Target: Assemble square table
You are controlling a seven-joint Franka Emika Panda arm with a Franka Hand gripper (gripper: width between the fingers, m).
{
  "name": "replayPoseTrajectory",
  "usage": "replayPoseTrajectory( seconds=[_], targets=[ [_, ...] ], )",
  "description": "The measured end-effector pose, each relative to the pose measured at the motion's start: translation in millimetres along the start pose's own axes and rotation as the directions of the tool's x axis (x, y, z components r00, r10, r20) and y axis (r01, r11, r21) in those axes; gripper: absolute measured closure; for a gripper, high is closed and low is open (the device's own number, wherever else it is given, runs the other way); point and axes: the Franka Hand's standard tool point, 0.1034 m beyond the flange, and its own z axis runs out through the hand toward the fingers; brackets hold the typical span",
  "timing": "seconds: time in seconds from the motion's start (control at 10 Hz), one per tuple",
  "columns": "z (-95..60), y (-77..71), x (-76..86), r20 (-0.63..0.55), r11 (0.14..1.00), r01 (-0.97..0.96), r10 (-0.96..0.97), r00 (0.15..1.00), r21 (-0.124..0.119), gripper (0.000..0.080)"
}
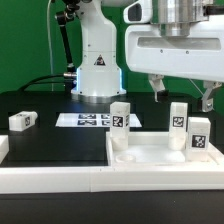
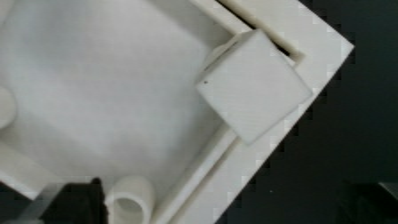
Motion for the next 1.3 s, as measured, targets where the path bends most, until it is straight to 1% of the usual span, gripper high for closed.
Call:
replayPoseTrajectory(
  seconds=[0.1,0.2,0.4,0.5,0.6,0.7,0.8,0.9,1.0,1.3],
  targets=[
    [0.6,7.0,3.4,0.0,1.0,0.031,-0.031,1.0,-0.002,0.0151],
    [1.4,4.8,1.2,0.0,1.0,-0.009,0.009,1.0,-0.002,0.0151],
    [1.6,5.0,1.3,0.0,1.0,-0.004,0.004,1.0,-0.003,0.0151],
    [0.9,7.6,3.2,-0.002,1.0,0.018,-0.018,1.0,-0.002,0.0151],
    [-1.4,26.7,12.6,-0.017,0.993,0.116,-0.116,0.993,0.0,0.0151],
    [-2.7,51.6,24.2,-0.027,0.989,0.146,-0.146,0.989,-0.006,0.0151],
    [-3.4,72.3,36.7,-0.036,0.986,0.168,-0.169,0.985,-0.012,0.0151],
    [-4.1,90.0,48.4,-0.044,0.984,0.175,-0.176,0.983,-0.019,0.0151],
    [-3.2,103.7,56.6,-0.051,0.987,0.159,-0.16,0.986,-0.027,0.0151],
    [-1.1,103.4,55.0,-0.048,0.987,0.161,-0.162,0.986,-0.029,0.0151]
  ],
)
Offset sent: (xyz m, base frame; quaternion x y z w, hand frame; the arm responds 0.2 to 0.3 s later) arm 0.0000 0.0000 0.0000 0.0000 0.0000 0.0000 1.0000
